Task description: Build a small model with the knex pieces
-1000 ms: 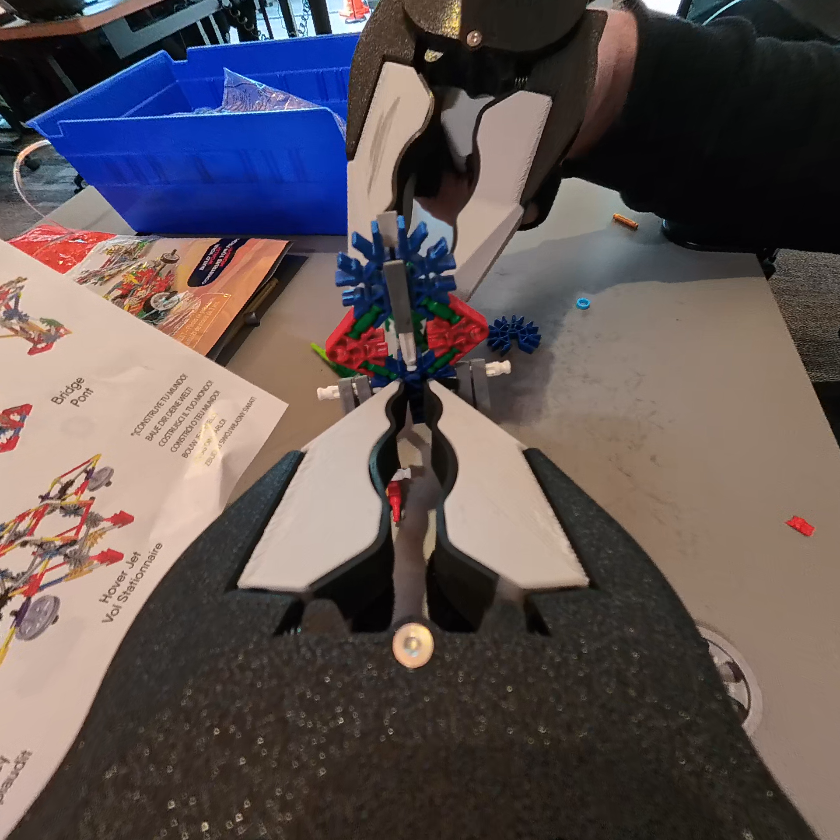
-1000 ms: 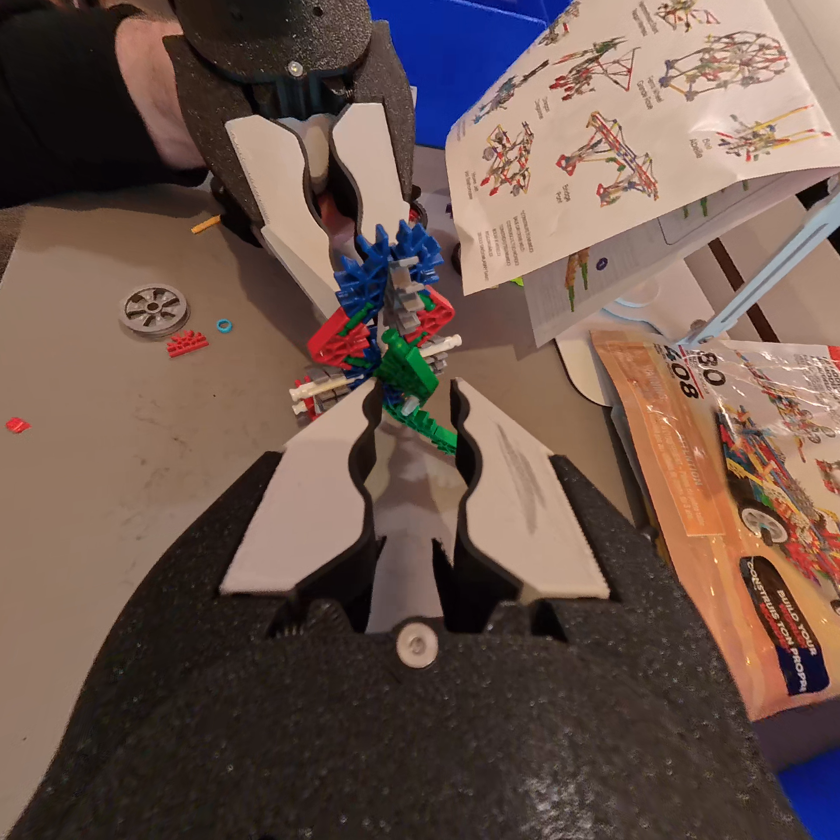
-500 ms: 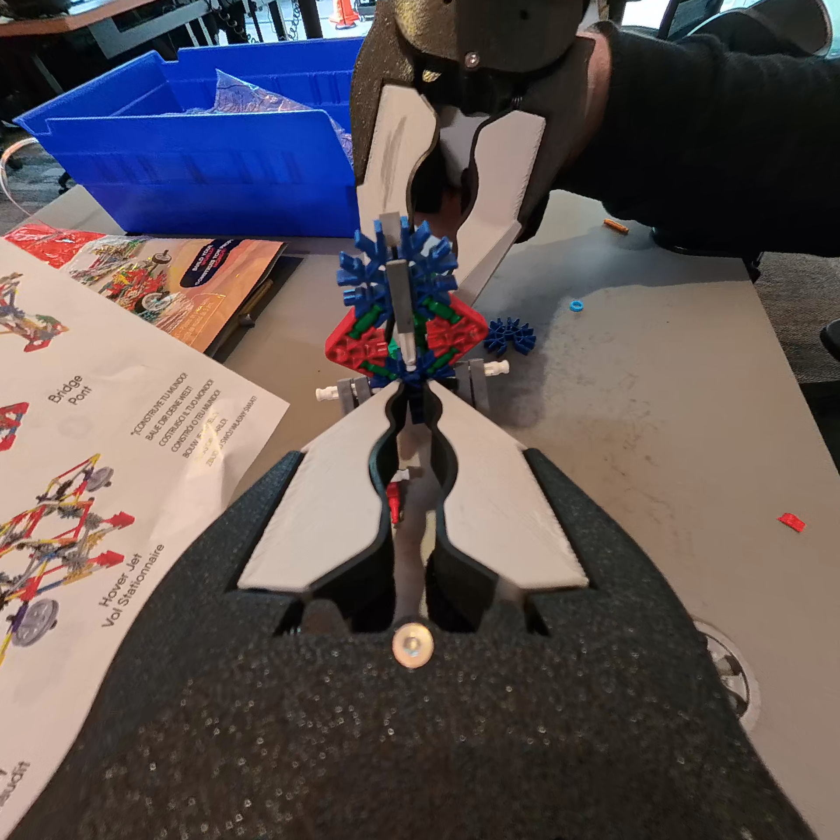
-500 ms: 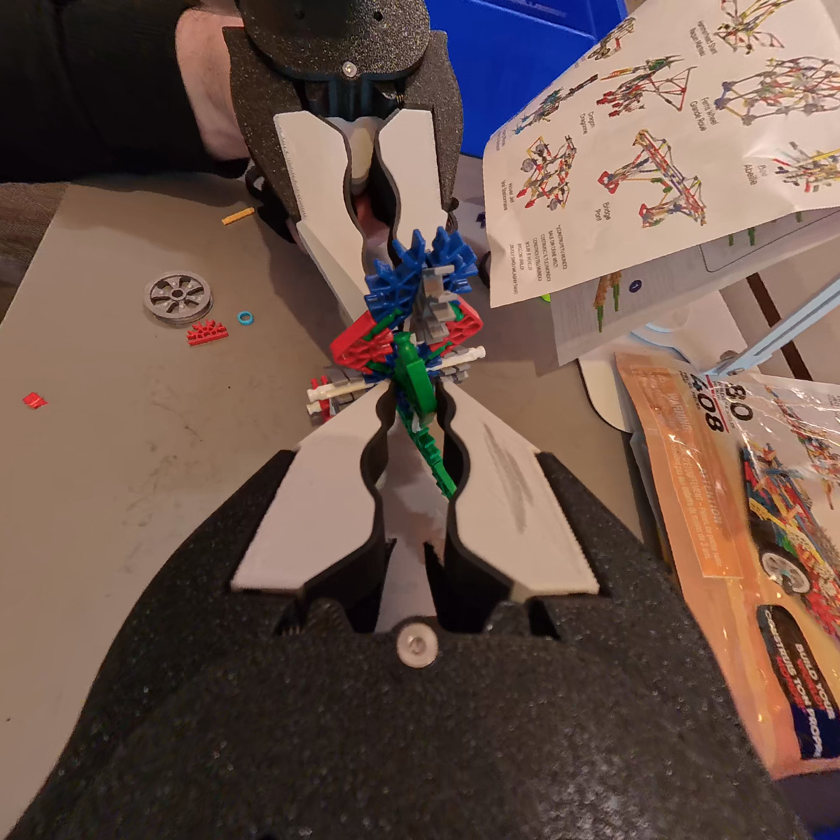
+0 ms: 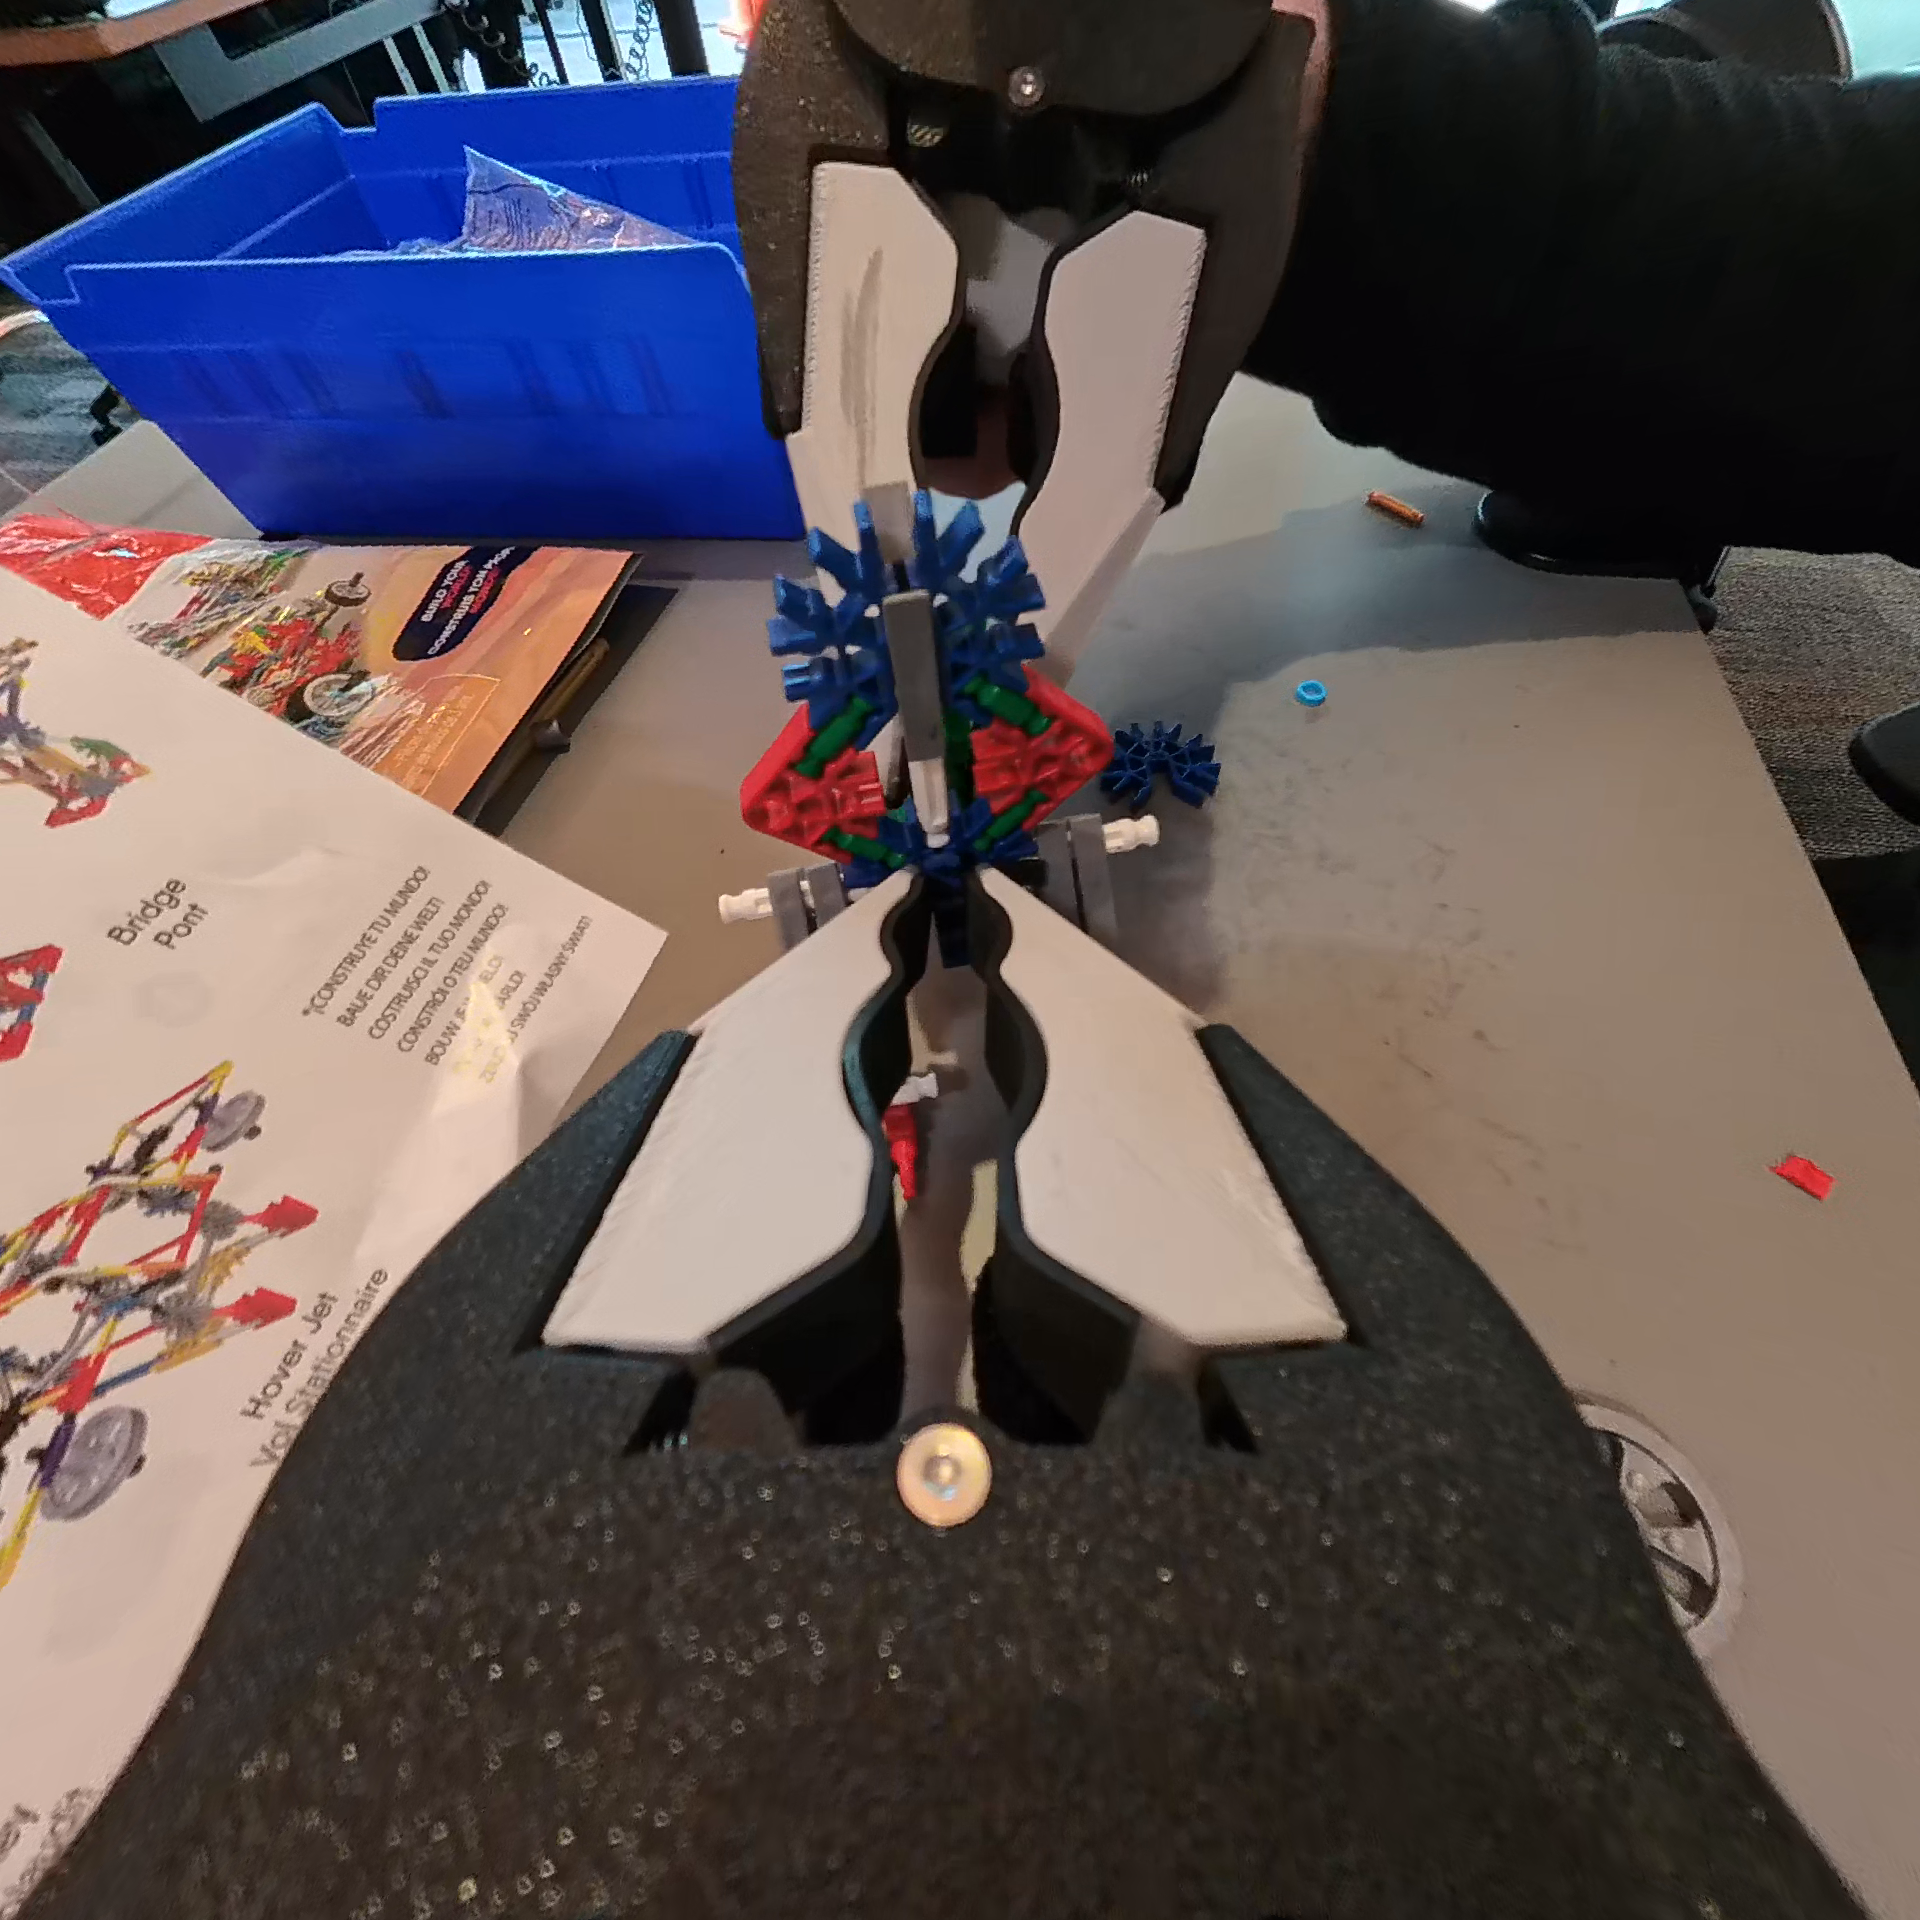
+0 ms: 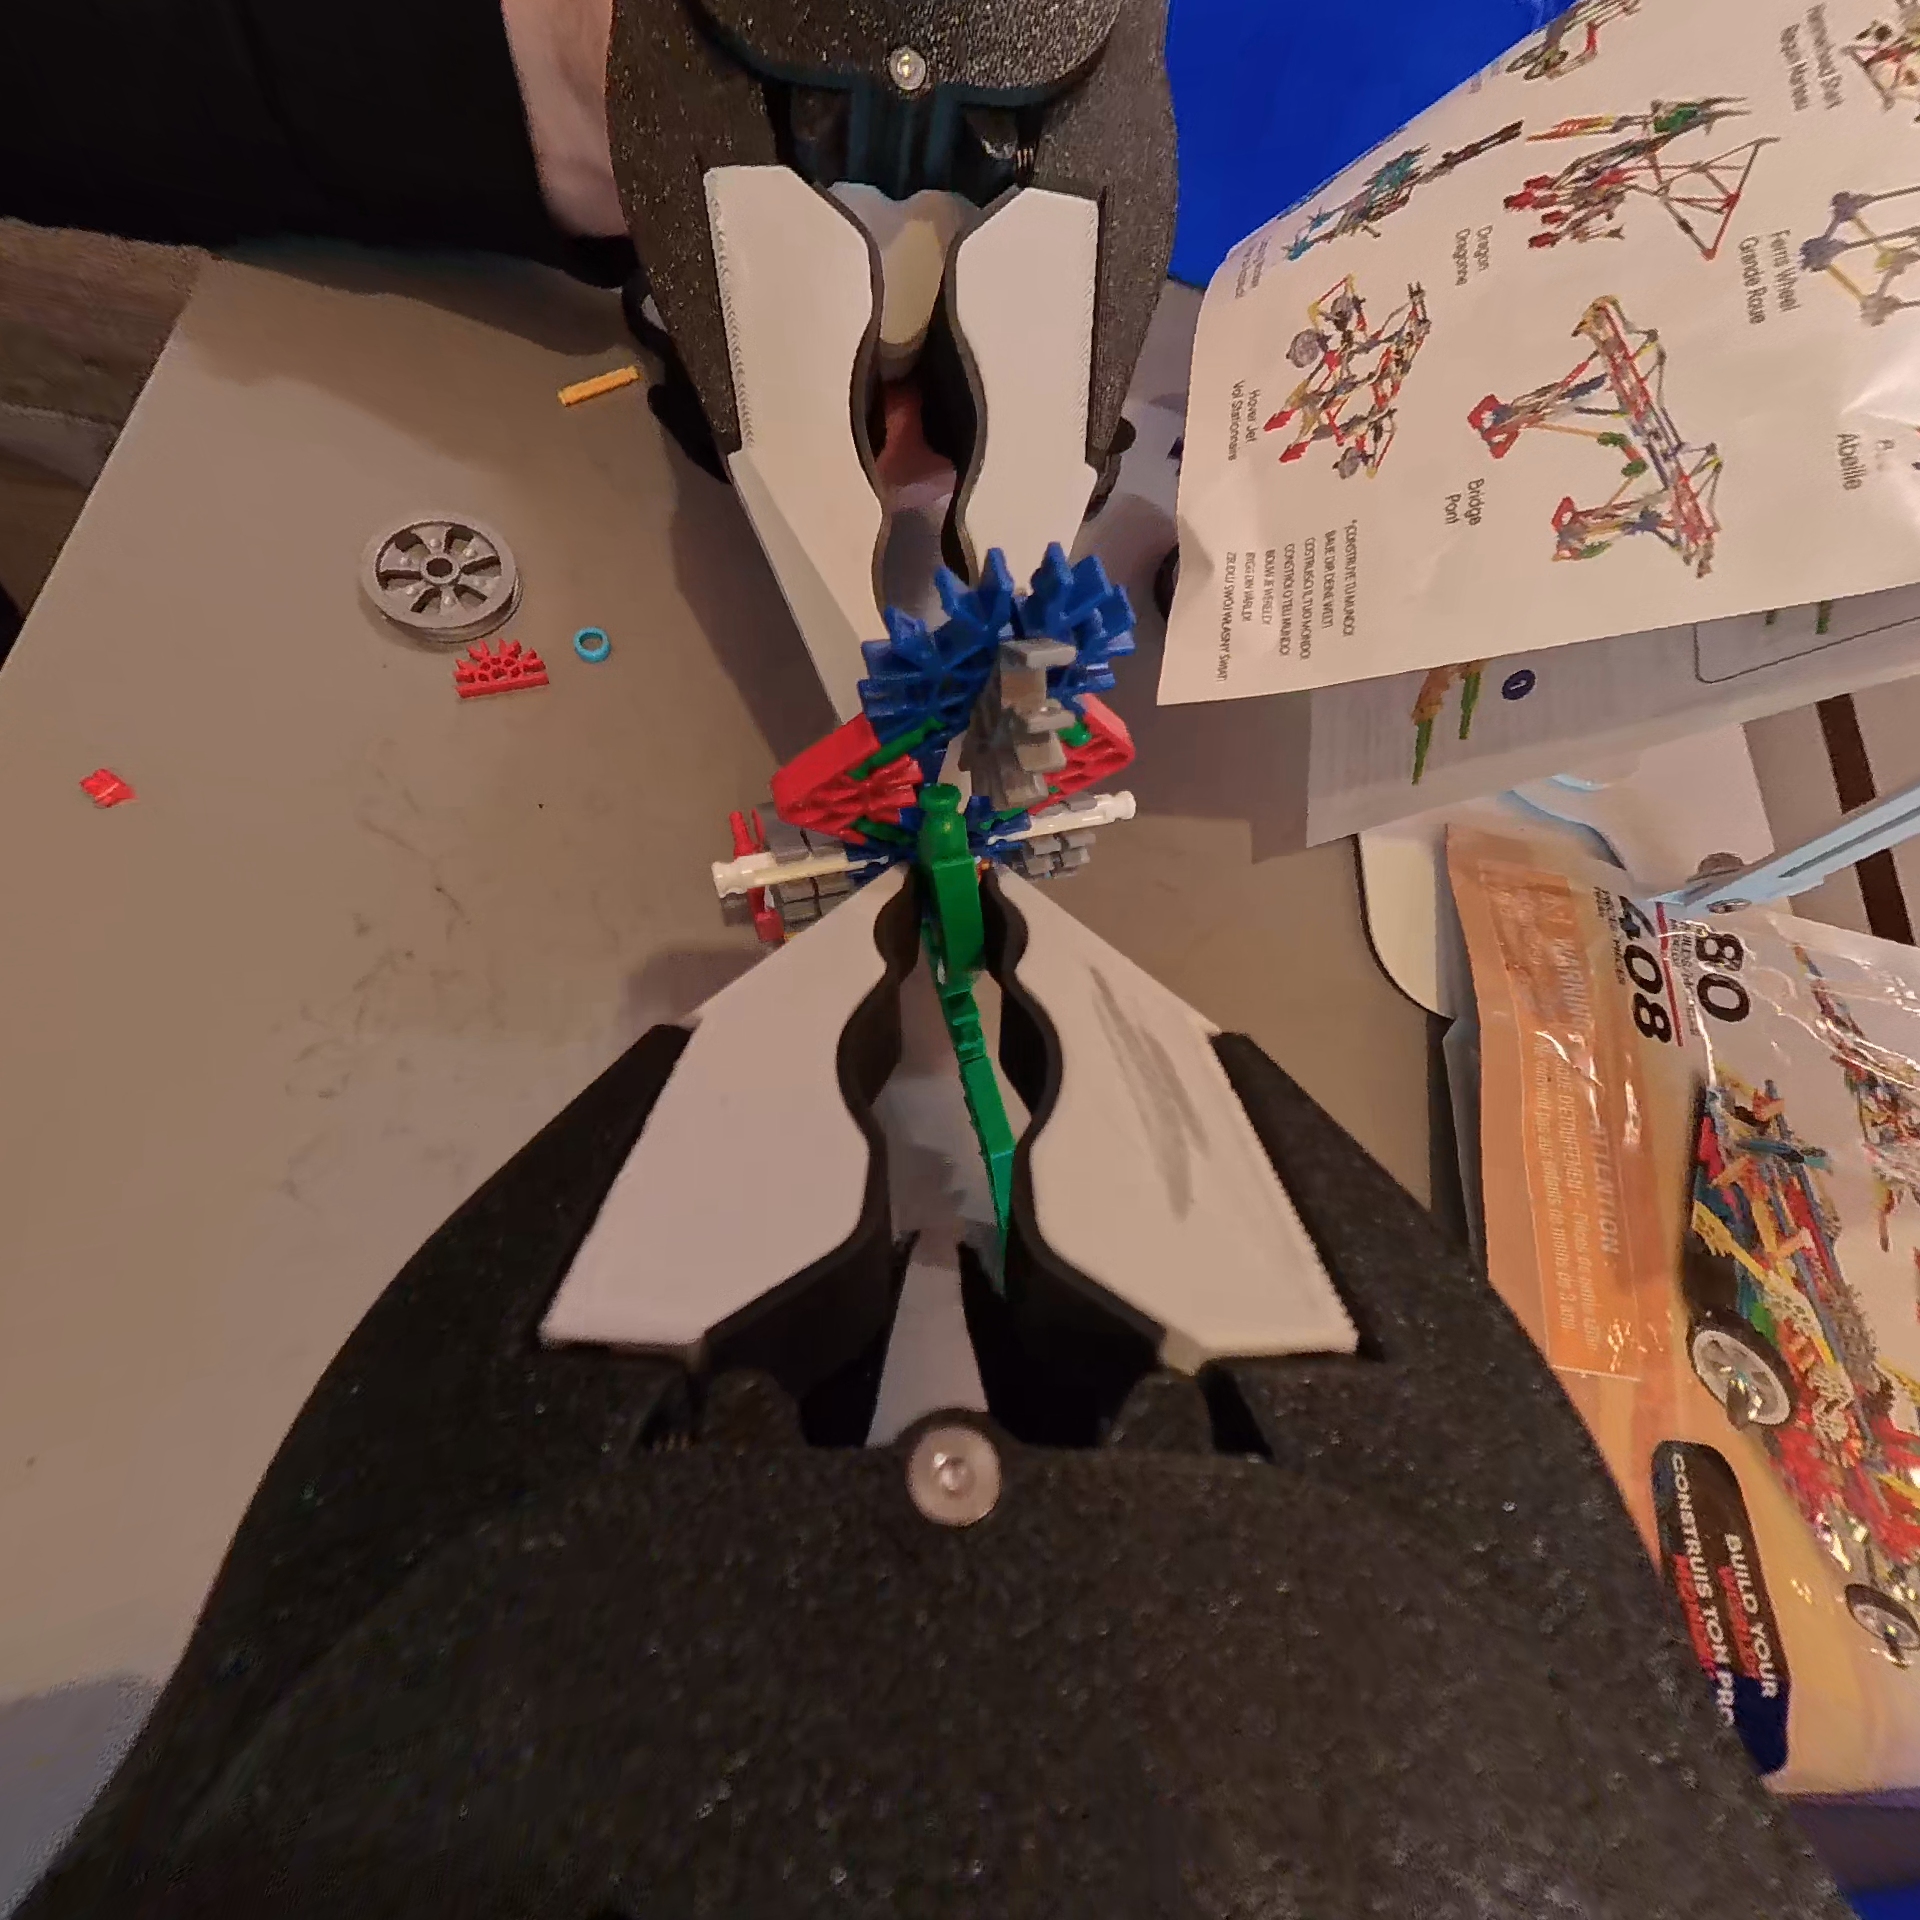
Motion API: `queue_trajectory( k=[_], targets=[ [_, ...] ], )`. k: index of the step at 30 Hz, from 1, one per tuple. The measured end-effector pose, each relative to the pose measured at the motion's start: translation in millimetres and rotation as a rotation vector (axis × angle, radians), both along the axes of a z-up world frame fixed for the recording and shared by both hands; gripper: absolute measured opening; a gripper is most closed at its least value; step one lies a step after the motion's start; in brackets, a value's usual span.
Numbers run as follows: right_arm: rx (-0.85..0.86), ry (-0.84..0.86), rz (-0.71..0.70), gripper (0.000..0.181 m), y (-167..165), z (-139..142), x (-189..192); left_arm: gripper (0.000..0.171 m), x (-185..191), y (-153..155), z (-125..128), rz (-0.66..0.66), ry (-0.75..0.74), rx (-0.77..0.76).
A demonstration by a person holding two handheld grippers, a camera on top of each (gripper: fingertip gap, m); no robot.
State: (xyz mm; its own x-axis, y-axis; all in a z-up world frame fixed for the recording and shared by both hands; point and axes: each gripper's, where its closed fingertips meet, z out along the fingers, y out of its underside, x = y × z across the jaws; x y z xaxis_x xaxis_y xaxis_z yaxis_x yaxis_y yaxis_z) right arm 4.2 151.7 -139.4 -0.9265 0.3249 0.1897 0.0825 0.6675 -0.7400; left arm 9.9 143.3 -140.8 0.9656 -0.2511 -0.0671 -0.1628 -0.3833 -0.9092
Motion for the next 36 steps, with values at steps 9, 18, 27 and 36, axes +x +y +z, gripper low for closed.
queue_trajectory(
  k=[9, 18, 27, 36],
  targets=[
    [0.072, -0.085, 0.067, 0.011, 2.5, -0.9, 3.2, 0.003, 1.2, 2.3, -0.1, -0.018, -0.002, 0.002],
    [0.014, -0.085, 0.098, 0.010, 4.8, 0.9, 6.1, 0.003, 2.5, 4.2, -0.6, -0.028, -0.012, 0.001],
    [0.043, -0.088, 0.097, 0.010, 7.2, 0.2, 6.2, 0.003, 3.2, 7.4, -0.6, -0.036, -0.016, 0.000],
    [-0.010, -0.100, 0.099, 0.010, 10.5, 1.1, 11.3, 0.003, 6.2, 11.1, -0.8, -0.036, -0.003, -0.003]
  ],
)
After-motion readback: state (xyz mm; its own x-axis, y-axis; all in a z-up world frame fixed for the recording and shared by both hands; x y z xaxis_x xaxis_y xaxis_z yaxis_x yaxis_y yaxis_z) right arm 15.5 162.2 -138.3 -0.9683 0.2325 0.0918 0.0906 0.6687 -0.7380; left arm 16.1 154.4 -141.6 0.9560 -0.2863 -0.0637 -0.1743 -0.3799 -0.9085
